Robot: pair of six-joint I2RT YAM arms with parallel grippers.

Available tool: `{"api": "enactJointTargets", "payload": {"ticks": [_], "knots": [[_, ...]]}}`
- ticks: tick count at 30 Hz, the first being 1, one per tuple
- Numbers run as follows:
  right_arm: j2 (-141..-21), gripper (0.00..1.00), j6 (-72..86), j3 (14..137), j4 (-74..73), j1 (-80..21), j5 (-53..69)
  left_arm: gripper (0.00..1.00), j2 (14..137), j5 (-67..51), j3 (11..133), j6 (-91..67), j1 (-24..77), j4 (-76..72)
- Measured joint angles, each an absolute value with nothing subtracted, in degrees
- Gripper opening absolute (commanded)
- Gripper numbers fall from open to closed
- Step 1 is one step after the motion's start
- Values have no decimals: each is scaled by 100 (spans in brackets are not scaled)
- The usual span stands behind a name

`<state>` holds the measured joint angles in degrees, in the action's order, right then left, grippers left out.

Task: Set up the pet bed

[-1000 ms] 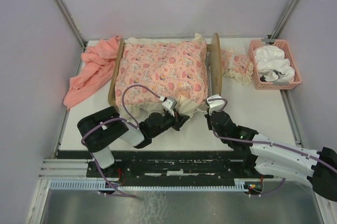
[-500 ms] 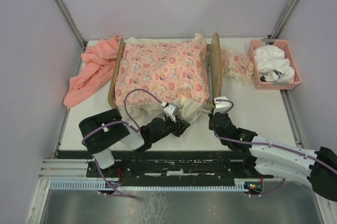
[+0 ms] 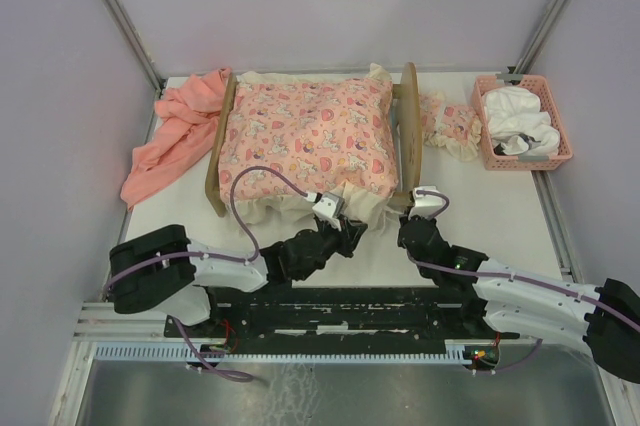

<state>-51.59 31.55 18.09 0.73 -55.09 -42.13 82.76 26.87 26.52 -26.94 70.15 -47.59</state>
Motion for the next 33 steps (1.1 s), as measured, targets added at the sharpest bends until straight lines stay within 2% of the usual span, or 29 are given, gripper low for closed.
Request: {"api": "enactJointTargets", "payload": {"ticks": [7,9,11,15,21,33], "knots": [[-5116,2,3214,1693,191,-5509,-4278,17,9030,2541,3166,-2624,7015,-4873],[-5116,2,3214,1691,235,-5509,-4276,10,9201,2539,3240,-2609,7035,-4877],[-5116,2,3214,1688,261,-5509,-4276,4,9236,2799,3291,-2615,7120,-4727],[-5116,2,3218,1688,268,-5509,-4274,3,9144,3739,3402,-2790,7312,-4147],[-5116,2,3301,1581,375,-5509,-4274,13,8705,4359,3181,-2952,7422,-3913],[-5116,2,3382,1507,432,-5509,-4274,19,9347,3680,3660,-2443,7771,-4869]]}}
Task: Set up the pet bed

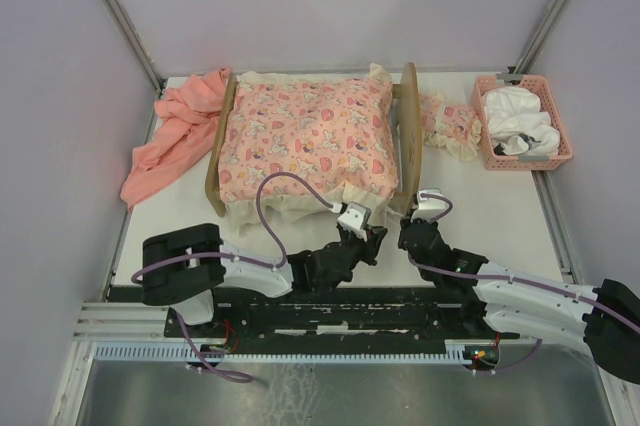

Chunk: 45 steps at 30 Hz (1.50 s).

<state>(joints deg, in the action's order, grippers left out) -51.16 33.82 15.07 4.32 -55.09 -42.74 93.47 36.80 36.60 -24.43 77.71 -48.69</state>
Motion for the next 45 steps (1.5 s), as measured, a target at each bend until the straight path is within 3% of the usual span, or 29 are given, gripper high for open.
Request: {"api": "enactJointTargets", "payload": {"ticks": [11,26,36,45], "knots": [[-5137,2,3380,1485,561,-5509,-4274,21,9472,3793,3719,-2237,8040,-5502],[-4932,2,3535,1369,558,-5509,-4287,19,10217,3883,4016,-2220,7336,-5384],[-4462,2,3704,1238,471,-5507,-4539,12,10457,3986,4261,-2224,7170,-5164],[-4807,2,3701,1234,558,-5509,-4530,18,10536,3730,4390,-2226,7122,-5122]]}}
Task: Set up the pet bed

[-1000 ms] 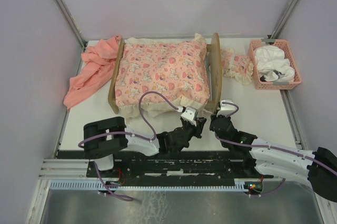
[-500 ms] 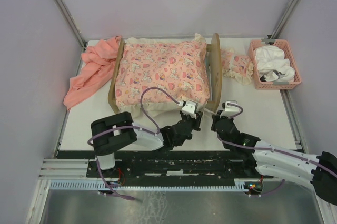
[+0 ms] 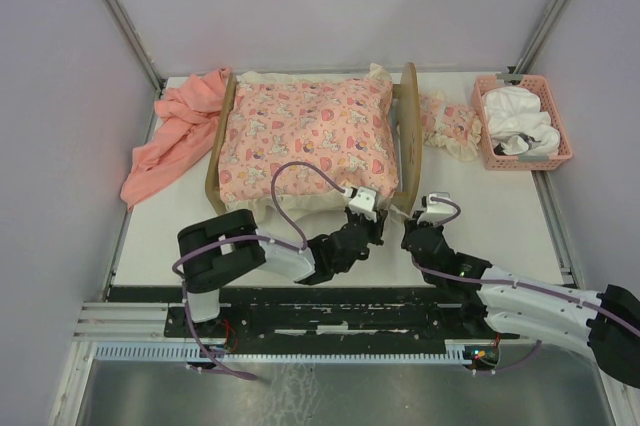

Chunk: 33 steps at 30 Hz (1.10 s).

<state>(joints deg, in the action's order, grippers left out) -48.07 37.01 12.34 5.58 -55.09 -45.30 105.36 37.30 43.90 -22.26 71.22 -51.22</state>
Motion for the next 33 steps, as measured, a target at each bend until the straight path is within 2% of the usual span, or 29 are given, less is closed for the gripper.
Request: {"api": "enactJointTargets", "payload": {"ticks": [15,24,28,32,33], "knots": [[-4845,2,3697,1234,565,-5509,-4528,23,10914,3708,4604,-2265,7039,-5122],[-4849,2,3675,1234,587,-5509,-4515,22,11017,3516,4604,-2265,7008,-5577],[-4849,2,3675,1234,604,-5509,-4512,18,11048,3422,4604,-2265,7006,-5699],[-4849,2,3671,1234,602,-5509,-4512,3,11083,3395,4604,-2265,6982,-5749],[-4849,2,3671,1234,602,-5509,-4512,3,11096,3395,4604,-2263,6982,-5754]]}}
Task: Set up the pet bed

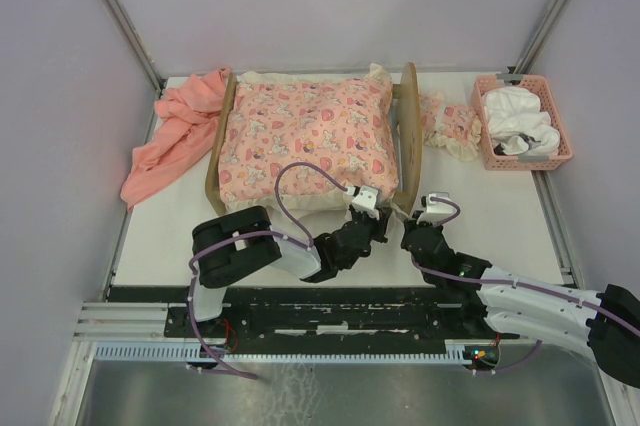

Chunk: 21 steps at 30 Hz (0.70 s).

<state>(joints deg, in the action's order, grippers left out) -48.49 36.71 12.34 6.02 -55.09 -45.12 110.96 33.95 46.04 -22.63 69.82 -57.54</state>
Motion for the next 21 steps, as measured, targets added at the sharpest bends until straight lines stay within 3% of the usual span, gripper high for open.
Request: {"api": "enactJointTargets", "payload": {"ticks": [15,21], "knots": [[-4823,2,3660,1234,598,-5509,-4534,3,11109,3393,4362,-2268,6976,-5935],[-4742,2,3662,1234,598,-5509,-4574,25,11109,3380,4316,-2265,6976,-6023]]}}
